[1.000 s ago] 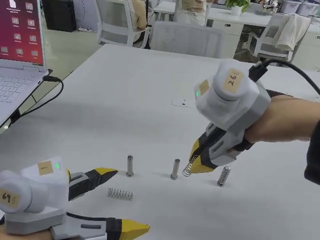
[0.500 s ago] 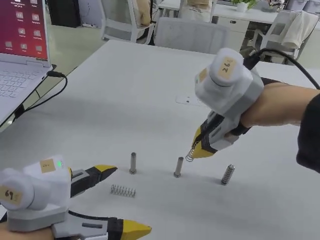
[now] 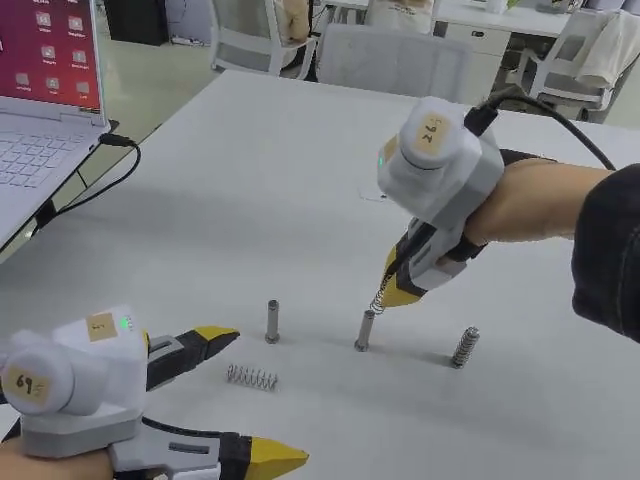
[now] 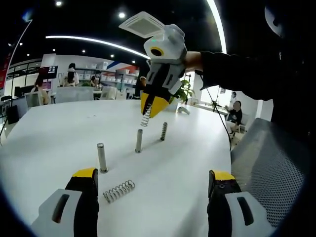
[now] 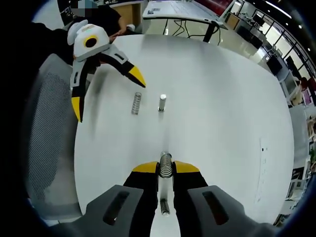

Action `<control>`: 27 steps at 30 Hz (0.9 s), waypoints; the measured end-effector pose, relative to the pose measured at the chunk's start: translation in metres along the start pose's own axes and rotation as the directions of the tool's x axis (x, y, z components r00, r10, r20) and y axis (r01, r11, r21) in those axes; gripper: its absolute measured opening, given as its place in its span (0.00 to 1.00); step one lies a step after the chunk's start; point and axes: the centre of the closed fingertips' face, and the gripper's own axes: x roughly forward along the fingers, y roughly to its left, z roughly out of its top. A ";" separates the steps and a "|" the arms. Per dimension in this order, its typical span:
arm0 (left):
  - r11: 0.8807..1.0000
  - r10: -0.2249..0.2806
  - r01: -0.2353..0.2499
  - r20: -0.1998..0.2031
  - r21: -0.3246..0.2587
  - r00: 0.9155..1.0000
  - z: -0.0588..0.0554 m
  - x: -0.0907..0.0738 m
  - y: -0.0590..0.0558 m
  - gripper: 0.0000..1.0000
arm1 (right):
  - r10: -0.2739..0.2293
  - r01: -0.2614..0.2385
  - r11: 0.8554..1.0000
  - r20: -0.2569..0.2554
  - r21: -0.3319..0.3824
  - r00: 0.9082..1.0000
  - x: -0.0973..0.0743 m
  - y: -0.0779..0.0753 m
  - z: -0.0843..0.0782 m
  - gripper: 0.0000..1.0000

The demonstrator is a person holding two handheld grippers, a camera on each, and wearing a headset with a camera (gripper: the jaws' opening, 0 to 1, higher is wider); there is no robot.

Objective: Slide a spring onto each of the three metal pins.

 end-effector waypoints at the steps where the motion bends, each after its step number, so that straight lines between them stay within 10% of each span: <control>1: 1.000 -0.001 0.001 0.000 -0.001 1.000 0.000 0.000 0.000 0.89 | 0.003 -0.003 1.000 -0.003 0.001 1.000 0.001 0.000 0.000 0.08; 27: 1.000 -0.012 0.012 -0.012 -0.016 1.000 -0.005 0.004 0.002 0.87 | 0.052 -0.052 0.999 -0.068 0.002 0.996 0.035 -0.014 -0.009 0.08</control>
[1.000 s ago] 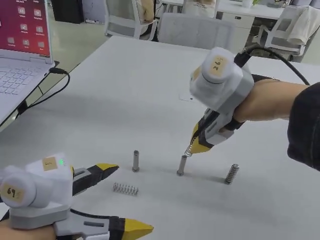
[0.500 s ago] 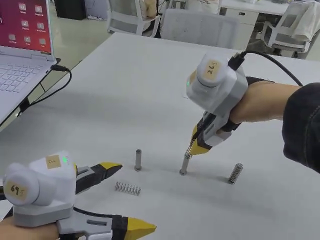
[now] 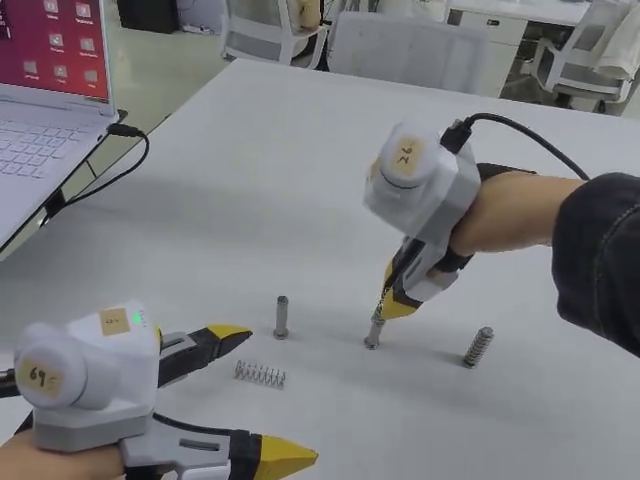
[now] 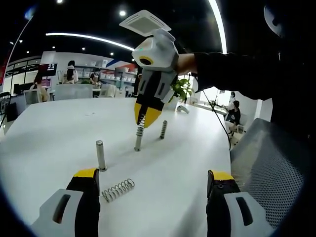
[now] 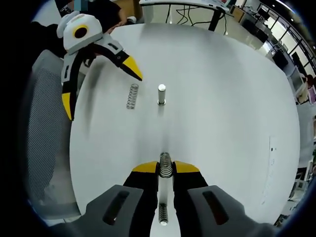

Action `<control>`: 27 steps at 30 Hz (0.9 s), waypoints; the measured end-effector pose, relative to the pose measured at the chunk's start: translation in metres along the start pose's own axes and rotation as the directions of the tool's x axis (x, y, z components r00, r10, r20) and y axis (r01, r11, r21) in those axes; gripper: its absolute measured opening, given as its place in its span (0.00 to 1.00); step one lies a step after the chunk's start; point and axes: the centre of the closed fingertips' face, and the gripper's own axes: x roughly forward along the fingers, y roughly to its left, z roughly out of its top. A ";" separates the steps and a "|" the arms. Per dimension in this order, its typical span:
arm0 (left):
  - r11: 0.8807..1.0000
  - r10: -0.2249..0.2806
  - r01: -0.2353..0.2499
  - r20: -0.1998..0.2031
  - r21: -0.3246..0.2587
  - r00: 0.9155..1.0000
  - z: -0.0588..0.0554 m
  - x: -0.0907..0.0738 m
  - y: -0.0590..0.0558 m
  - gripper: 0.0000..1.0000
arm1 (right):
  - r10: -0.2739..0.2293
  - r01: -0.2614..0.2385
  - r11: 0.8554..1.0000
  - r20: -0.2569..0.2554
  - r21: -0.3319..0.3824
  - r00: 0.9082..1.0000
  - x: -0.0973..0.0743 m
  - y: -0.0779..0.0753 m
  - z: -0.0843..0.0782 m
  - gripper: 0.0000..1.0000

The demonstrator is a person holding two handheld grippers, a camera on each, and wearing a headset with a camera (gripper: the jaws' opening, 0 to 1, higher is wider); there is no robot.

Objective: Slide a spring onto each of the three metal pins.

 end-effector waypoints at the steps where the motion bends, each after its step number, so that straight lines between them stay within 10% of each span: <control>1: 1.000 0.000 0.000 -0.002 0.000 1.000 0.000 0.000 0.000 0.87 | 0.003 -0.003 1.000 -0.007 0.005 1.000 0.001 0.000 -0.001 0.08; 27: 1.000 0.007 -0.007 -0.004 -0.011 1.000 -0.002 -0.002 0.000 0.86 | 0.034 -0.033 0.999 -0.030 0.037 0.999 0.031 0.008 -0.008 0.10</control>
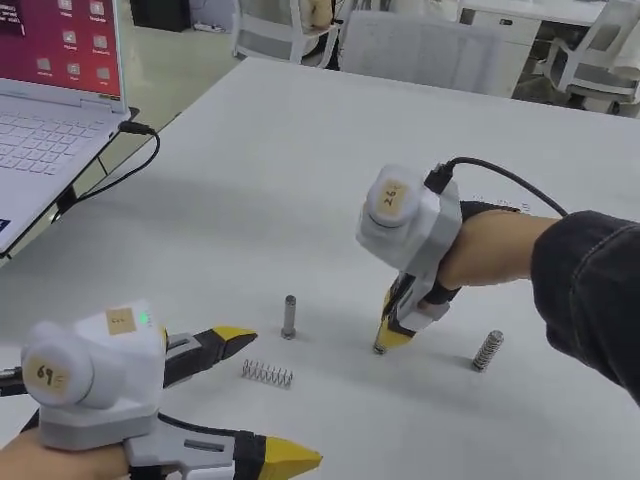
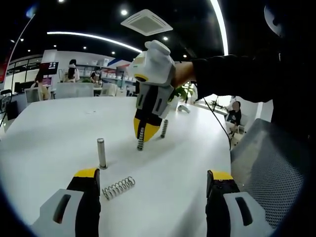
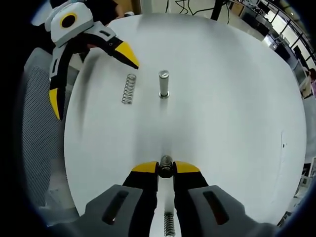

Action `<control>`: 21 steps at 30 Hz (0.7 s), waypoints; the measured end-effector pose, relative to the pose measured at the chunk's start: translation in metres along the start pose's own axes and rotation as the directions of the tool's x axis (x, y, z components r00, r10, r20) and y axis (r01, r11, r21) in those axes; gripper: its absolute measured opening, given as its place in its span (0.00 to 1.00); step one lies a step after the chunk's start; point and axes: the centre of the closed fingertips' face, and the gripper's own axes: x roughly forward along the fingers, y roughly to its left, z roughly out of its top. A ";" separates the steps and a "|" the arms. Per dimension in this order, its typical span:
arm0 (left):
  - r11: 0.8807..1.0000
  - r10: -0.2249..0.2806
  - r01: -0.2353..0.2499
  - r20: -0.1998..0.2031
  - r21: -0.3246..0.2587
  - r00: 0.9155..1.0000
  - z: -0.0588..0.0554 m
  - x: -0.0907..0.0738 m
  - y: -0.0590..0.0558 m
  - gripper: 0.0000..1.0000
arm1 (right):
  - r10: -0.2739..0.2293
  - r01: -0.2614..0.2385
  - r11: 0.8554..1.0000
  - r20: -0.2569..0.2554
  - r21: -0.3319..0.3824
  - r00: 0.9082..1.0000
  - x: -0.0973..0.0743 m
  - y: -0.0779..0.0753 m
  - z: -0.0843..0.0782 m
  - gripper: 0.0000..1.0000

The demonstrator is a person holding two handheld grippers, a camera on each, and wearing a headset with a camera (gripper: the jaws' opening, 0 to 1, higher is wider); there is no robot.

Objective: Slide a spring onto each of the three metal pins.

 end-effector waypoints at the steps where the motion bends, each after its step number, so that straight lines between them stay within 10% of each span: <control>1: 1.000 0.000 0.000 -0.001 -0.001 1.000 0.000 0.000 0.000 0.86 | 0.005 -0.005 1.000 0.004 0.005 1.000 0.000 0.001 0.000 0.11; 21: 1.000 0.000 0.000 -0.001 -0.001 1.000 -0.001 0.000 0.002 0.86 | -0.031 0.031 1.000 0.090 0.005 0.995 -0.014 0.000 0.009 0.28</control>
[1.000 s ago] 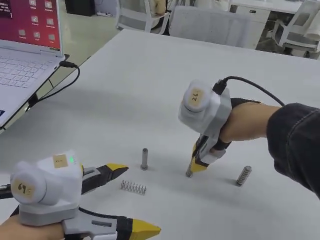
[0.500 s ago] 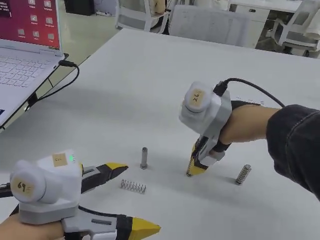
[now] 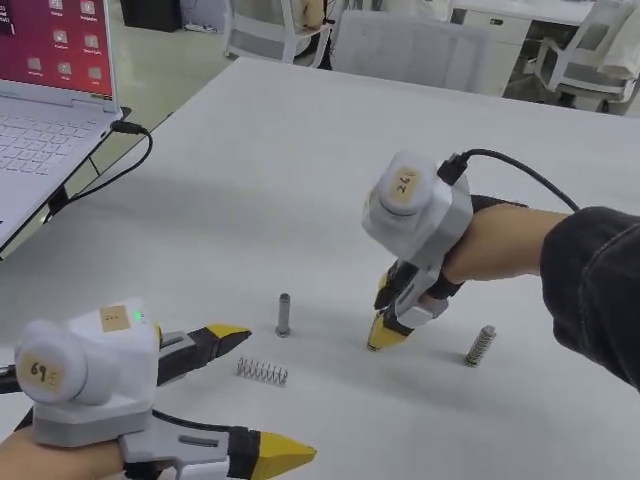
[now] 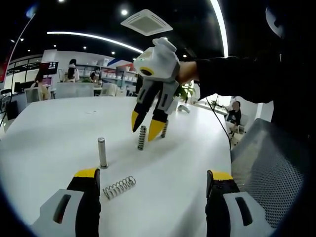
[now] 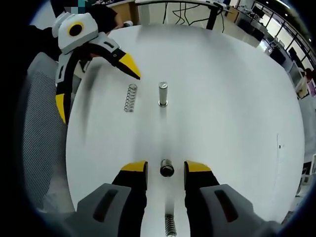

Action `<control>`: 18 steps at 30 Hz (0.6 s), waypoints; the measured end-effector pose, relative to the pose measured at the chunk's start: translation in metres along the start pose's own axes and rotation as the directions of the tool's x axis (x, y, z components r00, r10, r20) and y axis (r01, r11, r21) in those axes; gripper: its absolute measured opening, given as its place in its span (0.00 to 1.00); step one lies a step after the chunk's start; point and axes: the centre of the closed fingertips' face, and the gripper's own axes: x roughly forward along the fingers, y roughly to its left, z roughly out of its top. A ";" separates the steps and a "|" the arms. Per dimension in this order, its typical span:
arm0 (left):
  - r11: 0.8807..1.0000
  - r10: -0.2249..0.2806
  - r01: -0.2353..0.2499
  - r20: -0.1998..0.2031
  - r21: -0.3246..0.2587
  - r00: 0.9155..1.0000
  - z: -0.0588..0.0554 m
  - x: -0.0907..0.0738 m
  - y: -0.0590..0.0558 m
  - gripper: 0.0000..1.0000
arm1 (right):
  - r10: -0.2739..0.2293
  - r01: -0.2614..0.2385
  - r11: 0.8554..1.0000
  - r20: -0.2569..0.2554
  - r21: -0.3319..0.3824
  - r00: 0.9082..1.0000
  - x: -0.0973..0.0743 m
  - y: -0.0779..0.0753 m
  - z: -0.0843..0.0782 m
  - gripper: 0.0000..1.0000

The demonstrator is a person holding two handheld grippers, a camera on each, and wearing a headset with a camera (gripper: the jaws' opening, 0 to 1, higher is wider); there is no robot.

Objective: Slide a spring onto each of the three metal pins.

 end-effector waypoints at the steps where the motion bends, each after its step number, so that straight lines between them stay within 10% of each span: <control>1: 1.000 0.000 0.000 0.001 0.000 1.000 0.000 0.000 0.000 0.86 | -0.002 0.002 1.000 0.003 -0.003 1.000 -0.001 0.001 0.001 0.28; 18: 1.000 0.014 -0.014 0.003 0.004 1.000 0.001 -0.006 0.003 0.86 | 0.002 0.001 0.997 0.029 -0.082 1.000 -0.004 0.021 0.032 0.27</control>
